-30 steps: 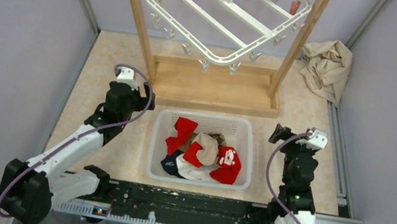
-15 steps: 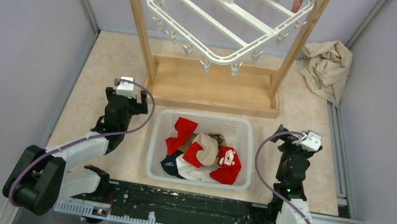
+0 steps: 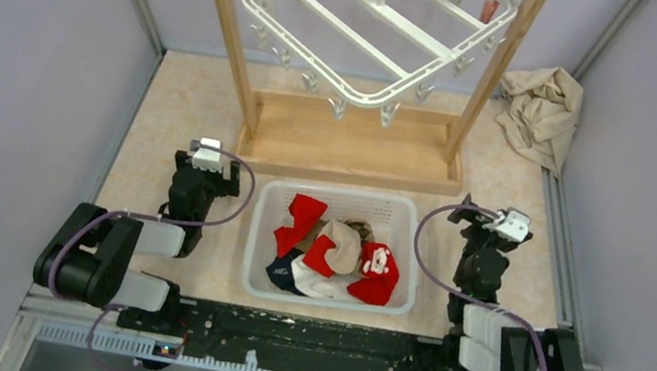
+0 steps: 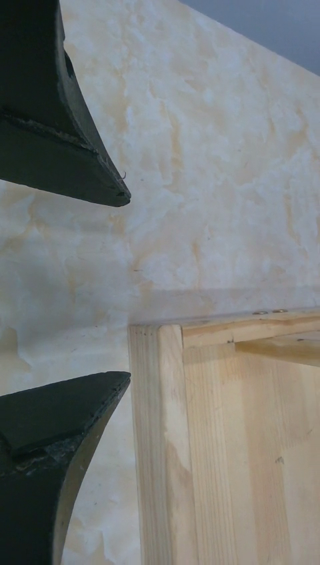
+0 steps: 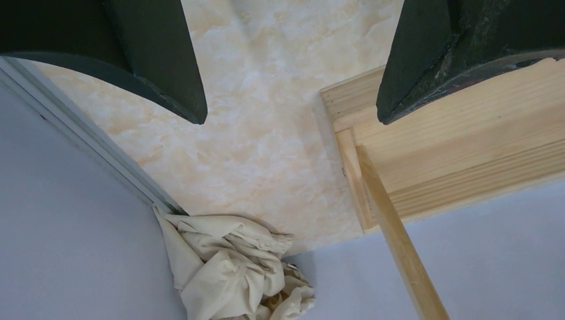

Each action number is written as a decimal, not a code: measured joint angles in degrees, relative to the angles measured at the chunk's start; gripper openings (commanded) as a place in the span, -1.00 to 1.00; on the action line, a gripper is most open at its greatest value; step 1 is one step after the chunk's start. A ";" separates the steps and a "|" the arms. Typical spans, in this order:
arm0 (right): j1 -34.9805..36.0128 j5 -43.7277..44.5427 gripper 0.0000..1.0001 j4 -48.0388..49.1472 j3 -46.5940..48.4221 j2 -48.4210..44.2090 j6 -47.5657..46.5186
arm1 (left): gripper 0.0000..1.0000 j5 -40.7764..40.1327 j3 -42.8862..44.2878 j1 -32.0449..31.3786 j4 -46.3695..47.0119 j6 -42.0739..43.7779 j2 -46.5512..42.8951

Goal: Remove the socks clipped to the hanger
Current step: Reset both arms

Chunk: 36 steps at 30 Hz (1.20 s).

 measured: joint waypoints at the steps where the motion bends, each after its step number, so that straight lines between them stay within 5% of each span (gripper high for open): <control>1: 0.00 -0.04 0.97 2.75 0.00 2.12 -0.22 | 0.98 0.46 0.11 0.15 1.11 0.33 0.57; 15: 0.00 -3.39 0.97 20.61 -0.02 26.32 -5.53 | 0.98 5.18 -0.15 4.28 13.64 3.13 8.85; 24: 0.00 -5.16 0.97 20.02 0.13 26.69 -6.97 | 0.98 8.70 2.36 6.91 14.40 1.99 13.49; 36: -0.31 -7.13 0.97 6.99 7.26 25.35 -6.97 | 0.98 9.31 2.51 6.93 14.43 1.79 13.49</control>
